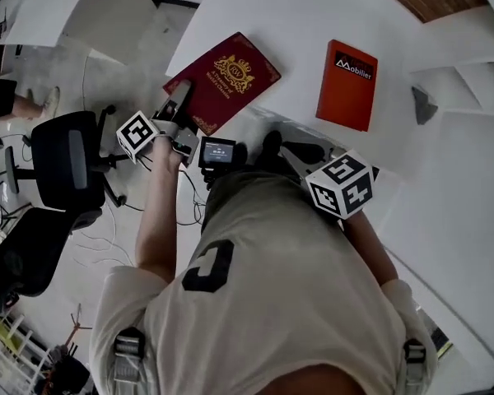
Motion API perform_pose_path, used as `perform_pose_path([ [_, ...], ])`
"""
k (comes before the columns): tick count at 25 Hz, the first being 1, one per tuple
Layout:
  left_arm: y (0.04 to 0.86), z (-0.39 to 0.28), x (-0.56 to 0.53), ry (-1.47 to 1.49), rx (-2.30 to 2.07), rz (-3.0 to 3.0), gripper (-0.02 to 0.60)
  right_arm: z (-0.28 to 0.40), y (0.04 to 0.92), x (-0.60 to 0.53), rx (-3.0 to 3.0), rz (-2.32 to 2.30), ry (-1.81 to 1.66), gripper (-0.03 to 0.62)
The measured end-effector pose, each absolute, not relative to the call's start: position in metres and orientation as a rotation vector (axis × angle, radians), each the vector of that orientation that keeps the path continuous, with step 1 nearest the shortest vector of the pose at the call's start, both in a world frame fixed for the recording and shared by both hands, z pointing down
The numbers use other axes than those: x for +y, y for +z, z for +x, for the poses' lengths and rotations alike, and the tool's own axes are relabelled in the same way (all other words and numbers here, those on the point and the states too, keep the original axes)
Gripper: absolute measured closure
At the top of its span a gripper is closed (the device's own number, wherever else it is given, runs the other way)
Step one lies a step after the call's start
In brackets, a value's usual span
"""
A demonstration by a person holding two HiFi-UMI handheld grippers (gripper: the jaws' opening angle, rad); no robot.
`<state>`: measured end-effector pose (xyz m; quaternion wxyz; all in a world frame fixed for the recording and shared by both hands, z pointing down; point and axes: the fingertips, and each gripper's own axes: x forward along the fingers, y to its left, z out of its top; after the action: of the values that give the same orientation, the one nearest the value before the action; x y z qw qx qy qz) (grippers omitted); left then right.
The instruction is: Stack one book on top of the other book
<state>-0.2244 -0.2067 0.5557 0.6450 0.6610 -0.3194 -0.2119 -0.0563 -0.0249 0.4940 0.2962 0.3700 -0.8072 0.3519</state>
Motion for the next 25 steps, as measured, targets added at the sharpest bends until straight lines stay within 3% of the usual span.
perform_pose_path([
  [9, 0.538, -0.202, -0.207, -0.428, -0.586, 1.530, 0.370, -0.066, 0.481, 0.002, -2.051, 1.160, 0.977, 0.588],
  [25, 0.525, -0.127, -0.182, -0.325, -0.521, 1.578, 0.370, -0.006, 0.470, 0.024, -2.082, 1.305, 0.961, 0.588],
])
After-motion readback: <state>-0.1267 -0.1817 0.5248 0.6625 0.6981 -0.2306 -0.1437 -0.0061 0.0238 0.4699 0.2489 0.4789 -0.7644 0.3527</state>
